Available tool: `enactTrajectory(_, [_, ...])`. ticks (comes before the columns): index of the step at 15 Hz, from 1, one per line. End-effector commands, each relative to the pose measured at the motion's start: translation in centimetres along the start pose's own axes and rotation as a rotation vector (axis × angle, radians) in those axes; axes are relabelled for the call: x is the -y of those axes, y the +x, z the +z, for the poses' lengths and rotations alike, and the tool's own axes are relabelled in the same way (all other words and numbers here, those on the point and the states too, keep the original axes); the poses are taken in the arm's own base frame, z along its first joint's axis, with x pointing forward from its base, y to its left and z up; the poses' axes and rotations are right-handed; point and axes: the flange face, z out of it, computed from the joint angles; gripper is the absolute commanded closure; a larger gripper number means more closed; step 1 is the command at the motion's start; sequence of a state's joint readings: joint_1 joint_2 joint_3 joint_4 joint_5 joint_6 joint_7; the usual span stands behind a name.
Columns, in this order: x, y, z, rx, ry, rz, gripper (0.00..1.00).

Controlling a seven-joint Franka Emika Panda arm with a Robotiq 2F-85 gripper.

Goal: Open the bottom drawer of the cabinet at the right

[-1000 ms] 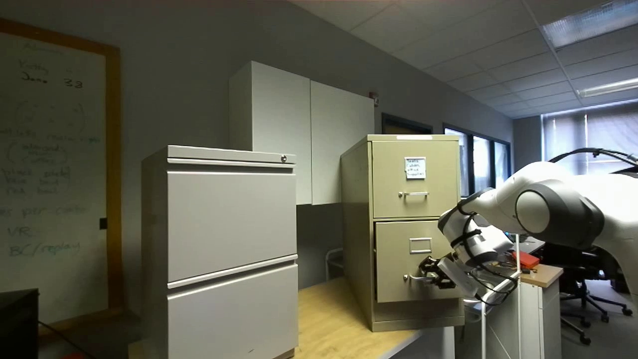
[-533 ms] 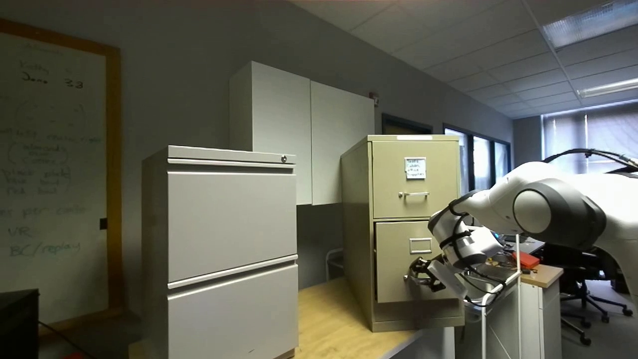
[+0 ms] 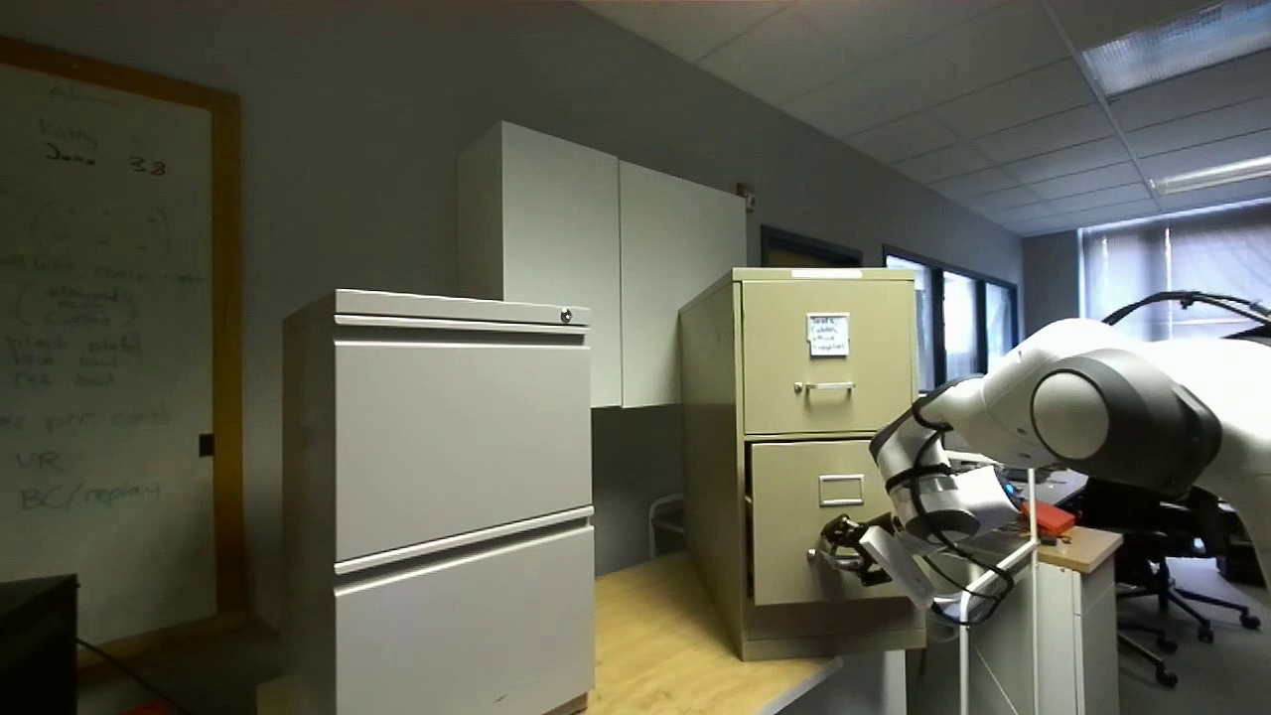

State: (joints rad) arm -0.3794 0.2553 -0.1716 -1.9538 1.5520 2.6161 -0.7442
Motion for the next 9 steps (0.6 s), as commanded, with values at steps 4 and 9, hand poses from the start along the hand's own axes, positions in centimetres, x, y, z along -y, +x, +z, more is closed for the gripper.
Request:
enactTrajectory(4, [-4.8,-7.0,-4.7,0.209,0.110,-0.064,0.95])
enactTrajectory(9, [-8.1,-10.6,-8.7,0.332,0.223,-0.053,0.95])
